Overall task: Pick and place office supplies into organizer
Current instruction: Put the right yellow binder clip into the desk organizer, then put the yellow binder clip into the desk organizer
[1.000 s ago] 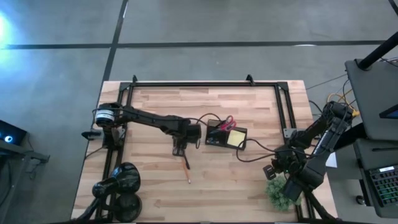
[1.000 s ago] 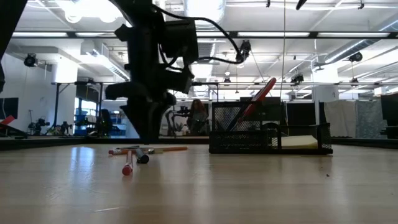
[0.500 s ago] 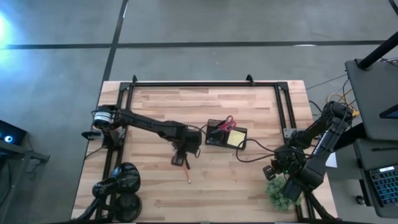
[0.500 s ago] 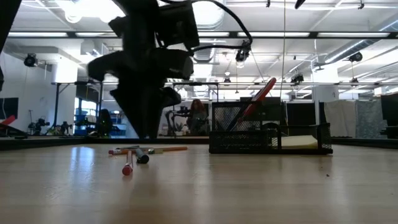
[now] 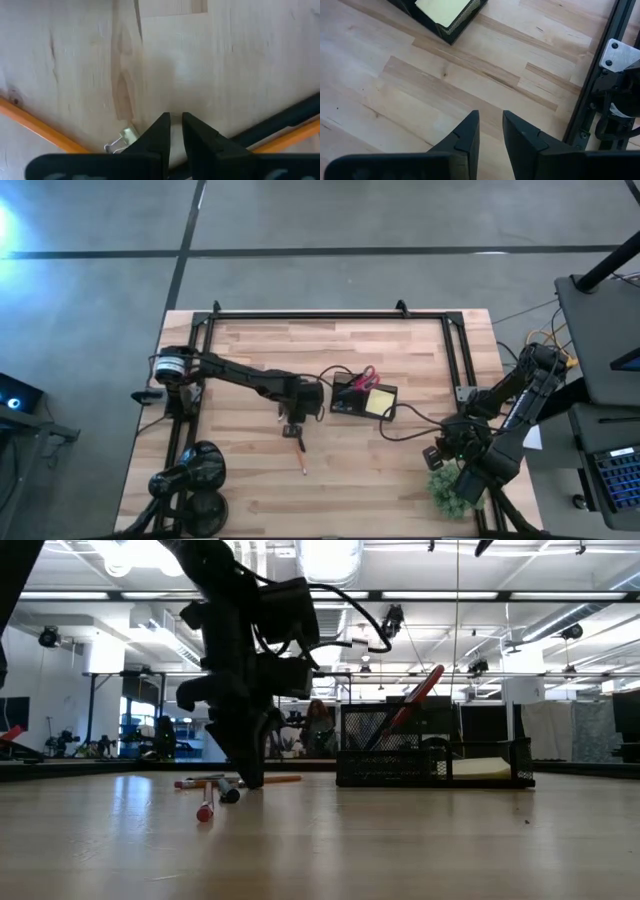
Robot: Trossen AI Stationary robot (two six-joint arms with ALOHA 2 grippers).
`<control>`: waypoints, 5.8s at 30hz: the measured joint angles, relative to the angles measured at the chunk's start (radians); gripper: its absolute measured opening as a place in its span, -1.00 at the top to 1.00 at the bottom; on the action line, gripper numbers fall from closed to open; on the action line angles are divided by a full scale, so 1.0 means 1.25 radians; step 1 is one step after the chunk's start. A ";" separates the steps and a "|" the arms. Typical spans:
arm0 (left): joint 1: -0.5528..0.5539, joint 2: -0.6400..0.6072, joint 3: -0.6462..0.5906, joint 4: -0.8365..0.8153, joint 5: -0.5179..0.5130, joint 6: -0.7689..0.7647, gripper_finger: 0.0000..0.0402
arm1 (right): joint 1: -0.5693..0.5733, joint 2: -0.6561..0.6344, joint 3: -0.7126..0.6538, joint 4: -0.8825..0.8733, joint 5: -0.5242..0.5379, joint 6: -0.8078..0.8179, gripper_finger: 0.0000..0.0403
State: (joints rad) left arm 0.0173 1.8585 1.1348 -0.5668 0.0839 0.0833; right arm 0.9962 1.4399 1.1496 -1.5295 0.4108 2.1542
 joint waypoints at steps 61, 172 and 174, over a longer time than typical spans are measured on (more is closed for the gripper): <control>0.007 -0.045 -0.019 0.029 -0.102 0.560 0.23 | 0.000 0.000 -0.041 0.065 -0.053 0.000 0.62; 0.023 -0.042 0.297 -0.326 -0.277 -0.210 0.26 | 0.000 0.000 -0.053 0.064 -0.059 -0.014 0.62; 0.069 -0.063 0.264 -0.359 -0.267 -0.302 0.26 | 0.000 0.000 -0.053 0.062 -0.059 -0.015 0.62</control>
State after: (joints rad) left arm 0.1035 1.7791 1.4650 -1.0154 -0.2502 -0.2944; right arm 0.9966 1.4400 1.0828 -1.4516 0.3377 2.1359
